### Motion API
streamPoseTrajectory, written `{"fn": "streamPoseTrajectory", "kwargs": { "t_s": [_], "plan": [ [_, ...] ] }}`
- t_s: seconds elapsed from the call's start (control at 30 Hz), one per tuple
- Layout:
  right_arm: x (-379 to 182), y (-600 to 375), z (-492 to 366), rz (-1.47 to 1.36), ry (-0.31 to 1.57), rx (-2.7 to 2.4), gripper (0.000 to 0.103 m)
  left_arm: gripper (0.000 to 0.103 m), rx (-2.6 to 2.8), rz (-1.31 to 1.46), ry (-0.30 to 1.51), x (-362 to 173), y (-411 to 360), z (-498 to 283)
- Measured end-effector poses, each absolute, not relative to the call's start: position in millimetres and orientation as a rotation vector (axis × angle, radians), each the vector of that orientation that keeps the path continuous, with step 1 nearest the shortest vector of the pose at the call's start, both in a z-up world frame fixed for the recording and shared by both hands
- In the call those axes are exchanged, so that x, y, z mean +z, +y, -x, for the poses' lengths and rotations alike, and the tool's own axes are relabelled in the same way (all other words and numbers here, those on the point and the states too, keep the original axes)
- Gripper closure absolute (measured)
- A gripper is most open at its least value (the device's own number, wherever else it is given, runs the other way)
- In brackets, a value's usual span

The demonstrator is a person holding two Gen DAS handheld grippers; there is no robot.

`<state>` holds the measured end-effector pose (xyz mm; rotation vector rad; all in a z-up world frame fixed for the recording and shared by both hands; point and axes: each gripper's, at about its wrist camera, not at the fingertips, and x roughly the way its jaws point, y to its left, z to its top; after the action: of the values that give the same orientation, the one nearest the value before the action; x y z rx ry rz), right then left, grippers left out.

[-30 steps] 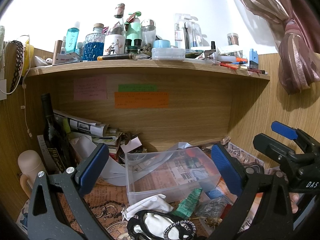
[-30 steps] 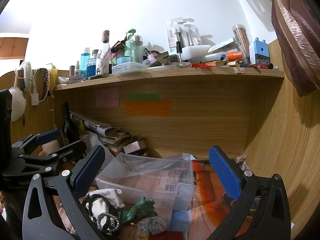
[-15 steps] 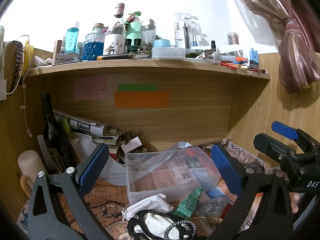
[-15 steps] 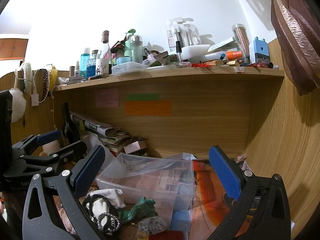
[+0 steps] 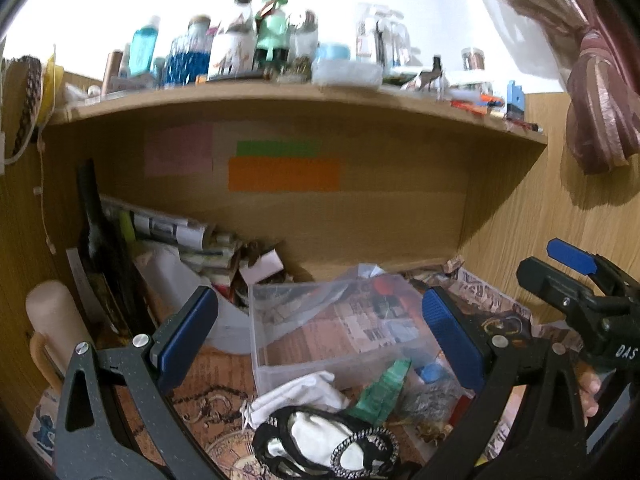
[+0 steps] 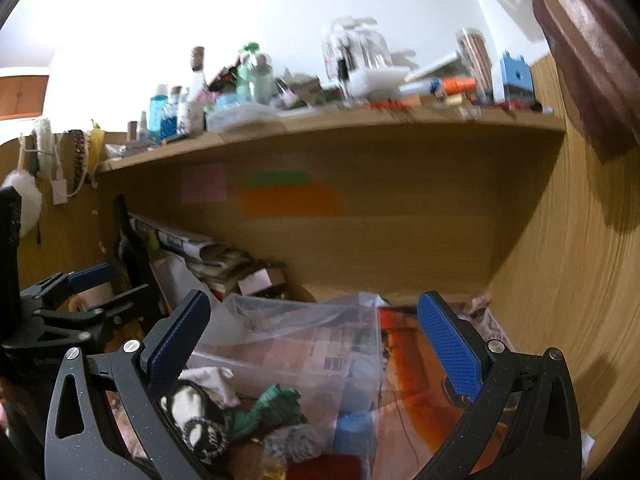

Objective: Organize soft objects
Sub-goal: 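Lower the right tool to the steel-wool scrubber while the left tool reaches the beaded bracelet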

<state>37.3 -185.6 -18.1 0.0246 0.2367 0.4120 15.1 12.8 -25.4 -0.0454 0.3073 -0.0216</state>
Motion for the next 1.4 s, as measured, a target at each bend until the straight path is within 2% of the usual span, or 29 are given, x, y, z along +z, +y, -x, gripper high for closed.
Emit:
{"fn": "streamPoseTrajectory", "kwargs": {
  "t_s": [0.03,0.17,0.33,0.7,0.8,0.97,1.2,1.27,1.4],
  "plan": [
    [-22,-187,-40,-0.026,0.253,0.408,0.002,0.0,-0.023,0.047,0.322,-29,14,-17],
    [-39,-192,-52,-0.022,0.339,0.404,0.011,0.013,-0.016,0.045,0.41,-50,18,-26],
    [-61,-195,-62,-0.032,0.442,0.431,0.017,0.016,-0.024,0.053,0.497,-74,22,-36],
    [-103,-186,-67,-0.036,0.621,0.497,0.018,0.017,-0.02,0.085,0.636,-117,39,-48],
    [-112,-182,-70,-0.042,0.657,0.515,0.023,0.023,-0.02,0.106,0.681,-128,45,-52],
    [-125,-181,-76,-0.053,0.712,0.535,0.029,0.042,-0.021,0.128,0.741,-142,53,-55],
    [-136,-178,-84,-0.066,0.764,0.555,0.04,0.05,-0.039,0.145,0.787,-154,56,-50],
    [-137,-176,-85,-0.068,0.767,0.561,0.046,0.059,-0.047,0.155,0.799,-156,56,-52],
    [-135,-174,-84,-0.057,0.76,0.552,0.046,0.059,-0.036,0.132,0.799,-152,53,-52]
  ]
}}
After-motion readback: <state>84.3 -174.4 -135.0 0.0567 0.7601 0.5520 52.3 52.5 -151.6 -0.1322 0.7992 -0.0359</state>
